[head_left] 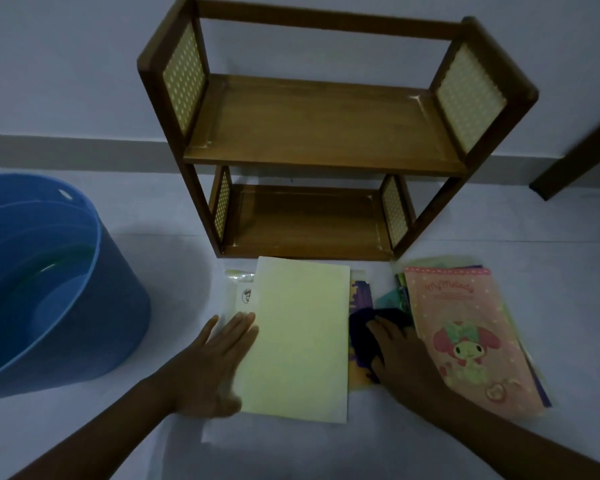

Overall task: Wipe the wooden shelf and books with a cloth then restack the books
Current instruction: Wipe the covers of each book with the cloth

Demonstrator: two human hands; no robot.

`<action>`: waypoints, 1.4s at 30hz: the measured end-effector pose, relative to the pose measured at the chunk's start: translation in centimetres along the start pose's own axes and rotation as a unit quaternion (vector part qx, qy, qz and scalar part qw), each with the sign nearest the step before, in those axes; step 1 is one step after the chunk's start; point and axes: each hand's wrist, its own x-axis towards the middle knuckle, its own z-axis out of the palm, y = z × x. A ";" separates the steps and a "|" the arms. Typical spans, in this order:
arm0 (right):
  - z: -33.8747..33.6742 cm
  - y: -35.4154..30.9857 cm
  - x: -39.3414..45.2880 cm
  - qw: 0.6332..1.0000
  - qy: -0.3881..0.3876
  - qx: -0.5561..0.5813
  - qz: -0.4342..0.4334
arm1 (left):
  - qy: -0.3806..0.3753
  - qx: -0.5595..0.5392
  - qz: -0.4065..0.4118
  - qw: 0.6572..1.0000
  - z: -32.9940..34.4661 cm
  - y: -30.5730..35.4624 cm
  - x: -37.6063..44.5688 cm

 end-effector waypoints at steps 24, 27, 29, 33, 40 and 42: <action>-11.9 -3.5 0.6 0.873 0.099 0.467 -0.096 | 0.450 -0.243 0.082 0.856 -17.5 6.5 -1.1; -13.3 -4.0 0.6 0.849 0.098 0.508 -0.105 | 0.408 -0.450 0.037 0.793 -15.9 5.8 -0.8; -13.2 -4.3 0.4 0.863 0.075 0.489 -0.098 | 0.362 -0.471 -0.009 0.805 -13.0 5.5 -0.3; -11.6 -4.4 0.6 0.890 0.053 0.447 -0.074 | 0.332 -0.467 -0.096 0.814 -8.4 5.3 0.5; -6.7 -5.1 1.7 0.942 0.028 0.334 -0.024 | 0.300 -0.445 -0.151 0.830 -5.0 4.7 0.9; -6.9 -5.3 1.7 0.935 0.054 0.350 -0.007 | 0.316 -0.431 -0.149 0.832 -5.7 5.3 1.0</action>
